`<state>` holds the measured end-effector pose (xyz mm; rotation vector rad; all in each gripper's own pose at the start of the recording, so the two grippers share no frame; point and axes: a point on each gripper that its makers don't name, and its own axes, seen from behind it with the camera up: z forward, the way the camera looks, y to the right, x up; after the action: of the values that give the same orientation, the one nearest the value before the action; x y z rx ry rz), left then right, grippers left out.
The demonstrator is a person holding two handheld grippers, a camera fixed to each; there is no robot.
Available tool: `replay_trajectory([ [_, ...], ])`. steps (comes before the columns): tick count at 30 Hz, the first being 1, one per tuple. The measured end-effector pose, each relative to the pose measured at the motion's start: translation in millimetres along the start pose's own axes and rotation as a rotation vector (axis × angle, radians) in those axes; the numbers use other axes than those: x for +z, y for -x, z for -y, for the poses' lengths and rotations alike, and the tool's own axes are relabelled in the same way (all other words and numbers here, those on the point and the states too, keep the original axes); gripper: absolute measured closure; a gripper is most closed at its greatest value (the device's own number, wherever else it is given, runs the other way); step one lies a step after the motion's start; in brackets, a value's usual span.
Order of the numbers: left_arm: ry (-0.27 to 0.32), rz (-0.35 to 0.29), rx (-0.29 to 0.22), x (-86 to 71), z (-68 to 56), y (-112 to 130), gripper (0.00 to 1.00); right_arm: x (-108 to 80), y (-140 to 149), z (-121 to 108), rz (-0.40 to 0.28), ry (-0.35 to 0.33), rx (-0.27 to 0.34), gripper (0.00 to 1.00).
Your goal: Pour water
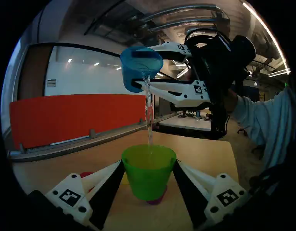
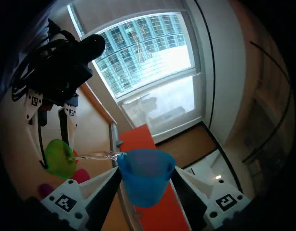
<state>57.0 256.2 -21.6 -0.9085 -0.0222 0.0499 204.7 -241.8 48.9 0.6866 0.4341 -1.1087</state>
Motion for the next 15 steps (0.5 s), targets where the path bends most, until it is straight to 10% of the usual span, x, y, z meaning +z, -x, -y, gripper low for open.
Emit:
replay_trajectory([
  [15, 0.001, -0.002, 0.0, 0.7, -0.1, 0, 0.14, 2.8, 0, -12, 0.0, 0.024, -0.064, 0.11],
])
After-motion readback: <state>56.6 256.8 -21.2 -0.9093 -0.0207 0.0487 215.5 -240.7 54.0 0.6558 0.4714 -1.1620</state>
